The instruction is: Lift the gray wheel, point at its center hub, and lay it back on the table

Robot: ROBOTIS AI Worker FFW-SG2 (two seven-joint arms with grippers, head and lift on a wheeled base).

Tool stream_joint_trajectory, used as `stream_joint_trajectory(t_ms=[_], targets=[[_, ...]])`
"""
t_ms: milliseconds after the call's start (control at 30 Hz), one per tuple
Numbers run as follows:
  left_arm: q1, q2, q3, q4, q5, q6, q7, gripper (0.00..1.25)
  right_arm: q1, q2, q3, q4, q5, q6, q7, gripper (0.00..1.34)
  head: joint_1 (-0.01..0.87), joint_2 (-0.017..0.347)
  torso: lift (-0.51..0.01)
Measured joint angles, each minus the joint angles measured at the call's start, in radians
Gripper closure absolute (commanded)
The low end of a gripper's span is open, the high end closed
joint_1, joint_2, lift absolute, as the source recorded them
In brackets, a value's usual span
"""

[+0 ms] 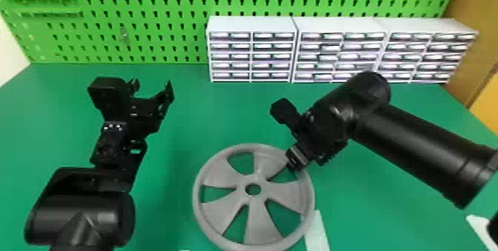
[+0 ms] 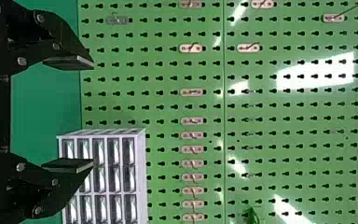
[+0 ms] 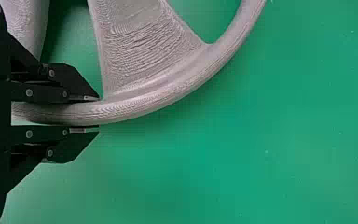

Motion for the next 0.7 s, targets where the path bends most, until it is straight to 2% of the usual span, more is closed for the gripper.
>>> stream_joint_trajectory(t_ms=[700], targets=[[0.003, 0.001, 0.003, 0.0, 0.0, 0.0, 0.0, 0.51, 0.003, -0.004, -0.021, 0.006, -0.013, 0.006, 0.0, 1.24, 0.692, 0.048, -0.096]])
